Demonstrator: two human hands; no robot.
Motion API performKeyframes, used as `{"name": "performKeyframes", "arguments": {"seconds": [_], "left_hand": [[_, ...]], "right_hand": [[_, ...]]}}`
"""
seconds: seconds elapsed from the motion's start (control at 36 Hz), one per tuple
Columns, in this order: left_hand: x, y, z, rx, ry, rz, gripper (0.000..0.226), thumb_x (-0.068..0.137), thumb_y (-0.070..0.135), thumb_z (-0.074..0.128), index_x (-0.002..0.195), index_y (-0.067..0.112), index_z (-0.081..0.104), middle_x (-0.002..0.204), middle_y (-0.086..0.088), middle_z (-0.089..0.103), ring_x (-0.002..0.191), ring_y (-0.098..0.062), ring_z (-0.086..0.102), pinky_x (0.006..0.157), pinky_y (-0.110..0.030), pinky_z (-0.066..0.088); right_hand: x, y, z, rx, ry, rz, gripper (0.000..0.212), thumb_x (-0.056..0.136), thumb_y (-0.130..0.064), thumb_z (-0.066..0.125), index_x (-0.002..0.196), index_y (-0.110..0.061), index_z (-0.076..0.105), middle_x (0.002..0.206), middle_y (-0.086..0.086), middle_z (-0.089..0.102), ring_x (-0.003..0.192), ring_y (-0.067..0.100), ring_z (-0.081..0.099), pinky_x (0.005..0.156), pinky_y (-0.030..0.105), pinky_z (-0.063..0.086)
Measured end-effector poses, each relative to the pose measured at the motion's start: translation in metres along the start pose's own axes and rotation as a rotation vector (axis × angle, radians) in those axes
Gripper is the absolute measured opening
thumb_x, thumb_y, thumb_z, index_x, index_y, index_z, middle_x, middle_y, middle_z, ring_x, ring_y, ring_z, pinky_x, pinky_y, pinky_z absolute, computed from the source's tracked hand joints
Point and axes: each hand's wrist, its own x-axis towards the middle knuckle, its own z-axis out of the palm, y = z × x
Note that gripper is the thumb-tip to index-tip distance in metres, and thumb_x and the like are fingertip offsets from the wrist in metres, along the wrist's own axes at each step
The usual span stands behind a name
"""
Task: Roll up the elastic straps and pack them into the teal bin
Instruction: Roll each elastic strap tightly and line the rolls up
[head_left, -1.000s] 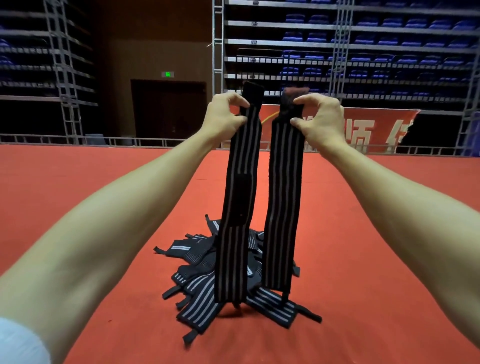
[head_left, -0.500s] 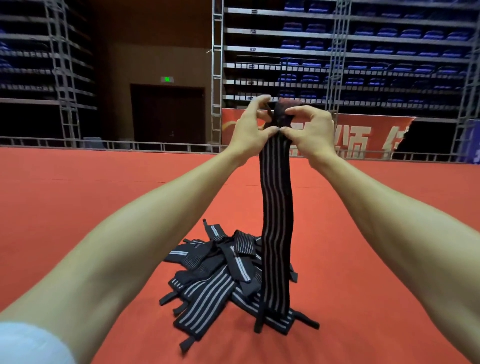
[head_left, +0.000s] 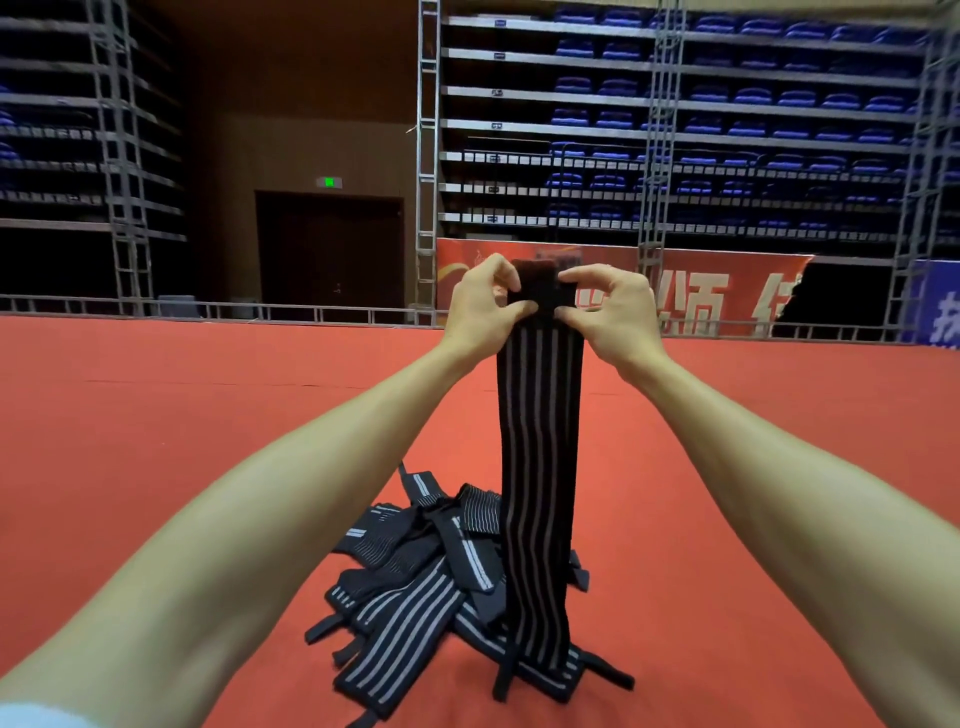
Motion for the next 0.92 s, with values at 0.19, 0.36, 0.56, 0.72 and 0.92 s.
{"name": "performKeyframes", "arguments": {"seconds": [0.19,0.36,0.56,0.72,0.92], "left_hand": [[-0.002,0.007,-0.007,-0.237,-0.038,-0.059,0.028,0.085,-0.004,0.07,0.099,0.013,0.054,0.074,0.003,0.055,0.051,0.003,0.051,0.051,-0.013,0.042],[-0.003,0.014,-0.014,-0.34,-0.063,-0.035,0.043,0.081,-0.006,0.073,0.115,0.012,0.054,0.089,-0.012,0.069,0.074,-0.014,0.068,0.062,-0.033,0.055],[0.0,0.02,-0.012,-0.36,-0.046,0.004,0.038,0.079,-0.008,0.075,0.107,0.011,0.058,0.101,-0.008,0.07,0.082,-0.013,0.07,0.062,-0.024,0.054],[0.003,0.023,-0.01,-0.364,-0.047,-0.014,0.029,0.08,-0.007,0.074,0.101,0.007,0.06,0.085,-0.007,0.069,0.072,-0.012,0.067,0.058,-0.021,0.051],[0.005,0.023,-0.006,-0.29,-0.074,0.009,0.023,0.081,0.0,0.077,0.084,0.018,0.064,0.078,0.0,0.069,0.075,-0.012,0.067,0.065,-0.028,0.056]], "right_hand": [[0.003,0.0,-0.005,0.097,-0.046,0.036,0.039,0.077,0.0,0.078,0.111,-0.019,0.071,0.11,-0.005,0.069,0.072,0.001,0.068,0.068,0.015,0.054],[0.004,-0.004,-0.008,0.178,-0.043,0.05,0.037,0.078,0.0,0.077,0.109,-0.018,0.071,0.106,-0.005,0.07,0.07,-0.005,0.068,0.068,0.013,0.053],[0.005,-0.008,-0.01,0.257,-0.055,0.031,0.029,0.081,0.0,0.071,0.102,-0.02,0.074,0.102,-0.004,0.073,0.096,0.007,0.069,0.085,0.031,0.059],[0.006,-0.009,-0.011,0.416,-0.018,0.117,0.02,0.082,-0.021,0.067,0.099,-0.015,0.076,0.098,0.008,0.075,0.096,0.026,0.071,0.088,0.047,0.058],[0.011,-0.011,-0.013,0.286,0.043,0.08,0.018,0.076,-0.012,0.084,0.089,-0.016,0.071,0.091,0.0,0.073,0.088,0.015,0.071,0.081,0.029,0.059]]}}
